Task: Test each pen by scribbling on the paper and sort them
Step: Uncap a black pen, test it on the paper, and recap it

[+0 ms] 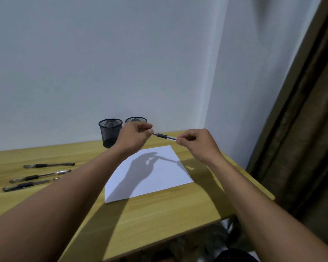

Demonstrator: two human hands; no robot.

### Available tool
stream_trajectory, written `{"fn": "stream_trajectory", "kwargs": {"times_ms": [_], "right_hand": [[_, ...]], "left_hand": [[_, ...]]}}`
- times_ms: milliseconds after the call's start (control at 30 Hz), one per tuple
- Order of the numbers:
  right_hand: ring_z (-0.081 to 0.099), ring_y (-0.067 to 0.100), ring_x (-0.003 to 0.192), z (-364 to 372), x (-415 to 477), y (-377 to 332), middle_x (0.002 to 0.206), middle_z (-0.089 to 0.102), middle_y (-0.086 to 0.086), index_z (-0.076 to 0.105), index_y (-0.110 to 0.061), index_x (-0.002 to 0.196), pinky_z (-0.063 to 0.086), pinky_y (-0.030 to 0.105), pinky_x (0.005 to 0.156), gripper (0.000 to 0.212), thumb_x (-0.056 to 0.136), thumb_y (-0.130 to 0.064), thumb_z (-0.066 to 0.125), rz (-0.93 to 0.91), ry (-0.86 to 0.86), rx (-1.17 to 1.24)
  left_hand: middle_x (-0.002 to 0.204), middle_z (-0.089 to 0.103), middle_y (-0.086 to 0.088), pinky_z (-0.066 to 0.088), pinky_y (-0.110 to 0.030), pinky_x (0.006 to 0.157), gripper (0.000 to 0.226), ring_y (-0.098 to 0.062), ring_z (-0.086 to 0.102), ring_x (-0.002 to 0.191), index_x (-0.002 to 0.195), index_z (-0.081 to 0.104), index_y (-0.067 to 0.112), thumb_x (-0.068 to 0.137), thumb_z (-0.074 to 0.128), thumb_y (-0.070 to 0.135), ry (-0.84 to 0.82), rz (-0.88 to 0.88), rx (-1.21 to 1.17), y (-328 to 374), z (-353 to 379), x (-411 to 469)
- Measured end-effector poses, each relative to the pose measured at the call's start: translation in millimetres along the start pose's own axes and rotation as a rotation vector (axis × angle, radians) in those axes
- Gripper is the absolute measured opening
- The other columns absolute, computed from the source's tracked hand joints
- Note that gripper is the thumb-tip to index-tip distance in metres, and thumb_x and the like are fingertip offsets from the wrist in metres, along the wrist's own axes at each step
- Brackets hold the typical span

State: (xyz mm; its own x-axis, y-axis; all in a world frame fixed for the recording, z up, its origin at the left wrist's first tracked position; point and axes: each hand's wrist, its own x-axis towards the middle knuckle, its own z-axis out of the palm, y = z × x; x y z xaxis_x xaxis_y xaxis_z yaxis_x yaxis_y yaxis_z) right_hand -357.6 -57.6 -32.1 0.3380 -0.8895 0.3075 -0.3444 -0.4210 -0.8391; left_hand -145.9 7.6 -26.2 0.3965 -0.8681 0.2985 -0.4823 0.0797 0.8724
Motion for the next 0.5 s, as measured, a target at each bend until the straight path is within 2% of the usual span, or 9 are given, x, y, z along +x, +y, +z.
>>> {"fn": "stream_trajectory", "kwargs": {"times_ms": [67, 200, 300, 433, 500], "right_hand": [[0.058, 0.005, 0.065, -7, -1, 11, 0.072, 0.071, -0.008, 0.081, -0.017, 0.086, 0.041, 0.025, 0.065, 0.007, 0.087, -0.022, 0.077, 0.037, 0.077, -0.027], [0.067, 0.008, 0.09, -19, -2, 45, 0.081, 0.076, -0.008, 0.082, -0.015, 0.086, 0.046, 0.026, 0.074, 0.011, 0.089, -0.021, 0.073, 0.125, 0.173, -0.133], [0.07, 0.02, 0.09, -23, -1, 73, 0.09, 0.078, -0.001, 0.082, -0.018, 0.09, 0.055, 0.033, 0.075, 0.014, 0.091, -0.024, 0.069, 0.215, 0.242, -0.269], [0.068, 0.023, 0.086, -20, 4, 102, 0.095, 0.078, 0.001, 0.082, -0.018, 0.091, 0.053, 0.031, 0.067, 0.021, 0.094, -0.025, 0.062, 0.27, 0.286, -0.446], [0.068, 0.024, 0.086, -17, 7, 113, 0.094, 0.077, 0.003, 0.082, -0.018, 0.092, 0.055, 0.033, 0.071, 0.023, 0.095, -0.026, 0.06, 0.274, 0.291, -0.537]], "left_hand": [[0.113, 0.072, 0.0, 0.049, -0.034, 0.1, 0.031, -0.011, 0.066, 0.103, 0.119, 0.069, 0.013, 0.091, 0.066, 0.026, -0.039, 0.045, 0.149, 4, 14, 5], [0.125, 0.067, -0.002, 0.046, -0.028, 0.098, 0.042, -0.016, 0.064, 0.109, 0.126, 0.064, 0.013, 0.091, 0.065, 0.035, -0.164, 0.111, 0.376, 4, 51, 16], [0.135, 0.061, -0.004, 0.044, -0.032, 0.101, 0.052, -0.022, 0.059, 0.121, 0.134, 0.057, 0.014, 0.091, 0.064, 0.041, -0.283, 0.131, 0.528, -1, 83, 30], [0.145, 0.052, -0.006, 0.041, -0.035, 0.107, 0.063, -0.026, 0.051, 0.13, 0.142, 0.049, 0.013, 0.089, 0.065, 0.042, -0.39, 0.151, 0.677, -3, 121, 54], [0.145, 0.052, -0.008, 0.042, -0.036, 0.106, 0.067, -0.027, 0.049, 0.131, 0.144, 0.047, 0.013, 0.087, 0.068, 0.042, -0.417, 0.135, 0.724, -4, 136, 66]]}}
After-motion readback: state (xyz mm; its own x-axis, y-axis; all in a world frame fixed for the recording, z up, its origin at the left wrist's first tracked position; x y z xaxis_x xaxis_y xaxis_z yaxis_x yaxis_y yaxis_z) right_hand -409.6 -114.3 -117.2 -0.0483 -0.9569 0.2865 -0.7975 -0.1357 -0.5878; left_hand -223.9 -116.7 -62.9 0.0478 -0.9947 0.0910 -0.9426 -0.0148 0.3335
